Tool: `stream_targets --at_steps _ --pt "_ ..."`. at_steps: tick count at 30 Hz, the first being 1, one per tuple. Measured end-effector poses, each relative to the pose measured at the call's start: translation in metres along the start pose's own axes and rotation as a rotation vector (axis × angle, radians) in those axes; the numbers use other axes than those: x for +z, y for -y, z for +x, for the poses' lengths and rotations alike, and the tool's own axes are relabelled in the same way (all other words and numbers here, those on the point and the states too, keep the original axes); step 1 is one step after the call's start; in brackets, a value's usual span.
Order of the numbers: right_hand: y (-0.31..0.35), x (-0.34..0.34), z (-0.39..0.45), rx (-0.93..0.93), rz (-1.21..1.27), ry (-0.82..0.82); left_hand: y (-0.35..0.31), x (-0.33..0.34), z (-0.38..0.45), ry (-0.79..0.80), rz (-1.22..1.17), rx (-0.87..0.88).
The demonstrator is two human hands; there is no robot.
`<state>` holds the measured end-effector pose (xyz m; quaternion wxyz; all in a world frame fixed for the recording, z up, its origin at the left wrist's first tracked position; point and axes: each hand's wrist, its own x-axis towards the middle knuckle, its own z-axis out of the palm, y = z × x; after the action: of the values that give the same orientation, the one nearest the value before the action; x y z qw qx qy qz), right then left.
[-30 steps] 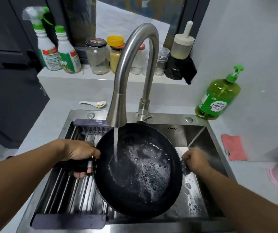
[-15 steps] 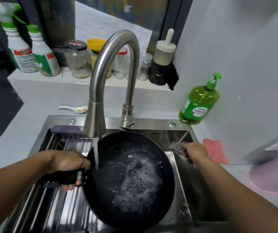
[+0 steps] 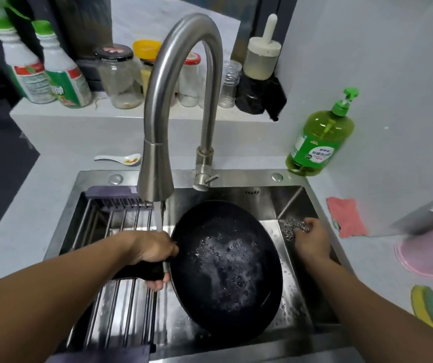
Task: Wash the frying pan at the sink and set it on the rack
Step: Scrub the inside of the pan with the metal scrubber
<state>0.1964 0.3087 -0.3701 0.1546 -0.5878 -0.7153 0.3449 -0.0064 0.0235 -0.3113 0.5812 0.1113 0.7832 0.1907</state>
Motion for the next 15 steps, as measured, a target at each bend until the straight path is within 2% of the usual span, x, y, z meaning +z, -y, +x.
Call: stream_targets --at_steps 4,8,11,15 --pt "0.006 0.012 -0.01 -0.051 0.047 0.16 0.002 0.017 0.017 -0.008 -0.054 -0.021" --pt "-0.01 0.042 -0.021 -0.024 0.073 0.3 0.003 0.034 0.028 0.019 -0.048 -0.025" --pt "-0.017 0.056 -0.04 0.034 0.11 0.364 -0.002 0.041 0.03 0.019 -0.021 -0.015" --pt "-0.022 0.065 -0.054 0.088 0.159 0.367 -0.002 0.046 0.038 0.006 -0.018 0.006"
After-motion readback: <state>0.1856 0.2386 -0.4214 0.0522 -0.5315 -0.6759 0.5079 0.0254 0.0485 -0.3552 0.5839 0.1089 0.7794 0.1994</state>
